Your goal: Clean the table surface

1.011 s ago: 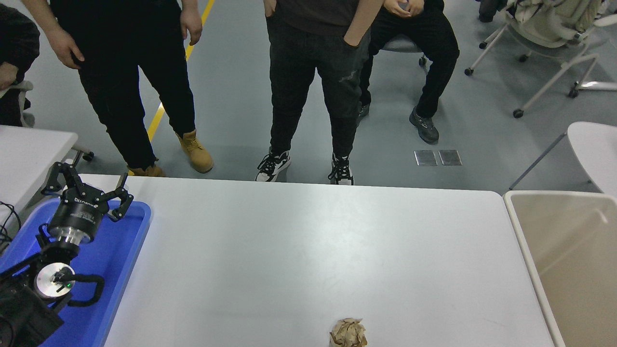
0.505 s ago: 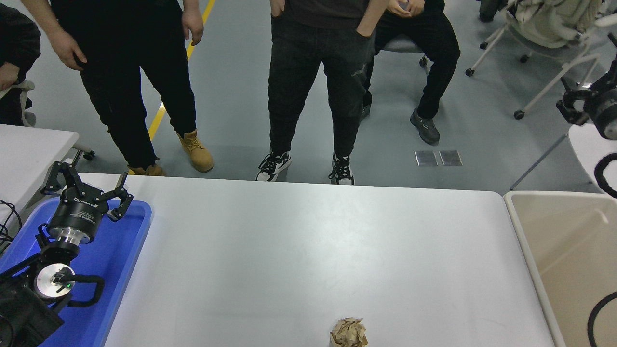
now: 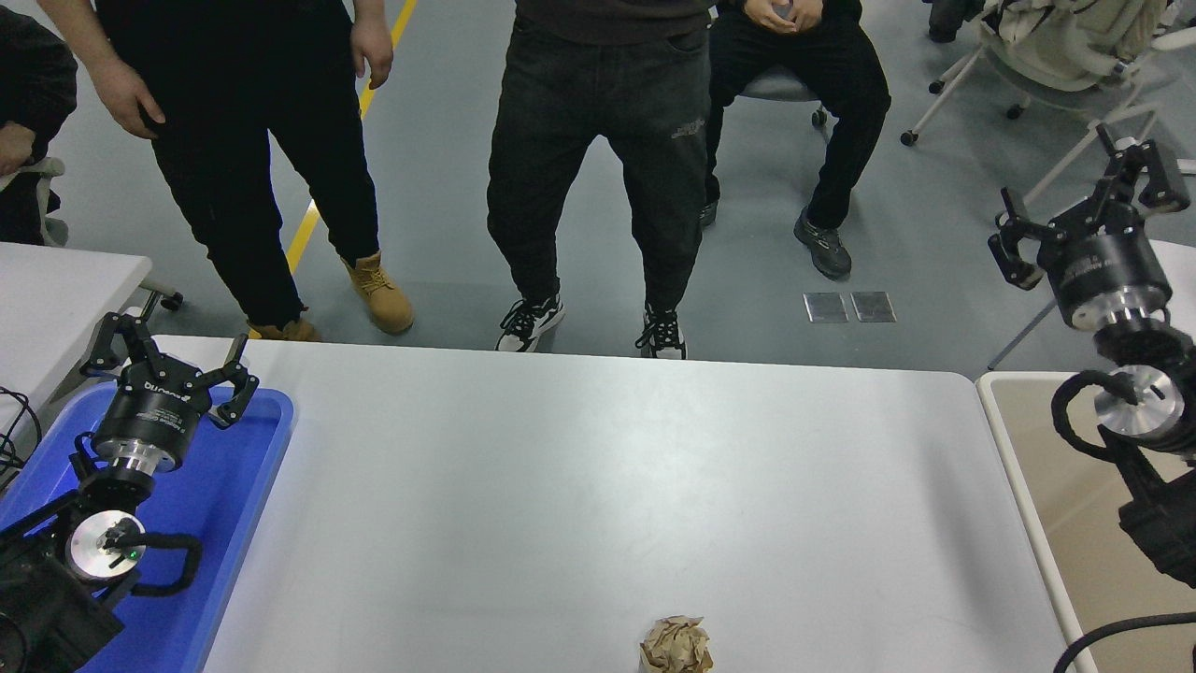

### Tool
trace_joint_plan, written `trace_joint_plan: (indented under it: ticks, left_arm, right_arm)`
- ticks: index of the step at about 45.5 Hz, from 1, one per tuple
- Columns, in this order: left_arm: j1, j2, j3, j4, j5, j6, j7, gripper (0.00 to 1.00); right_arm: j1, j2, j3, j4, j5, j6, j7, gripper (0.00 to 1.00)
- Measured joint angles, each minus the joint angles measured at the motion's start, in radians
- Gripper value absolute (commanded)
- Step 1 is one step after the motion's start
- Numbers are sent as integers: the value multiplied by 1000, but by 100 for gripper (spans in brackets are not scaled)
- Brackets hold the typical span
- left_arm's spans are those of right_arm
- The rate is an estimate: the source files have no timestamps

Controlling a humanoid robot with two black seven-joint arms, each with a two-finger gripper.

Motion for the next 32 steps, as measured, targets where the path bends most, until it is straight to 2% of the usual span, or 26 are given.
trace_joint_plan:
  ticks: [32]
  left_arm:
    - [0,0,0,0,0,0,0,100]
  right_arm:
    - [-114,32,-11,-5,-7,10,25,98]
